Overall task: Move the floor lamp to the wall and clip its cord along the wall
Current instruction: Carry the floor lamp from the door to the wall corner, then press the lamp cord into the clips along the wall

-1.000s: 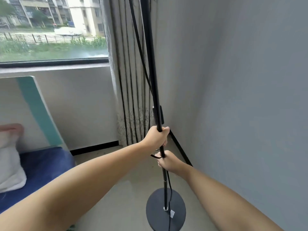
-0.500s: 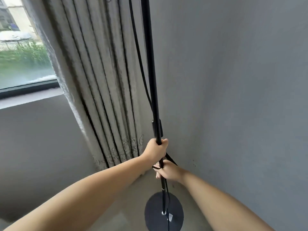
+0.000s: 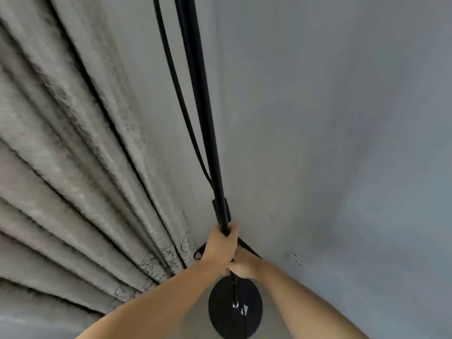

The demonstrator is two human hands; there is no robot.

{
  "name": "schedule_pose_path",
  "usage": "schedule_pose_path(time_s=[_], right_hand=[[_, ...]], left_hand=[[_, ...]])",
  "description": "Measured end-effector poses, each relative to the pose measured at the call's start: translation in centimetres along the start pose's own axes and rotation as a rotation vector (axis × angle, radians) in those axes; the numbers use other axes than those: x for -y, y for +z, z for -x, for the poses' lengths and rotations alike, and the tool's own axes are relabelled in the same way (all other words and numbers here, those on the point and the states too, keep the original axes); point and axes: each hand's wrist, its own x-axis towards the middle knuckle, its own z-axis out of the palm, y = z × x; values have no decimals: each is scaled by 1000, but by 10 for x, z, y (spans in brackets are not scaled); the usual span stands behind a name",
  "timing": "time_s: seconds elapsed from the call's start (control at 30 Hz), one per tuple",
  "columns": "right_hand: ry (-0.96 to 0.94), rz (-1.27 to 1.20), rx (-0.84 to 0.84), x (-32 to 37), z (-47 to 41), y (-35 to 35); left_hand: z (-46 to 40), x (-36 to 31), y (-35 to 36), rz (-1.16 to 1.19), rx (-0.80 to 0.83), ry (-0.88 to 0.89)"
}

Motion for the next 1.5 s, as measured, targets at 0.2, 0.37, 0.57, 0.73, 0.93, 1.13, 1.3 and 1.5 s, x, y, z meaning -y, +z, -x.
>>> schedule_pose_path(time_s=[0.2,0.37,0.57,0.73,0.93,1.13,1.3,1.5], right_hand=[[25,54,-63,-71,-134,4],[4,43,-129,-118,-201,11],[-121,88,-185,-145,-245,-7],[-189,-4,-230,-154,-256,-13],[-267,-72,-509,-211,-234,14],[-85,-181,-429,-283,-160,-27],[-24,-49,42,-298,-124,-49],[-130,-227,126,-290,-67,-59]], left_hand=[[-132,77,27,-4,-14,135],[-202,126,50,-6,-9,239],[-256,145,68,30,-33,434],[-272,150,68,55,-78,715],[-274,193,62,139,-252,1036],[-264,242,60,65,11,834],[-261,271,117,-111,365,625],[-278,236,167,78,280,656]])
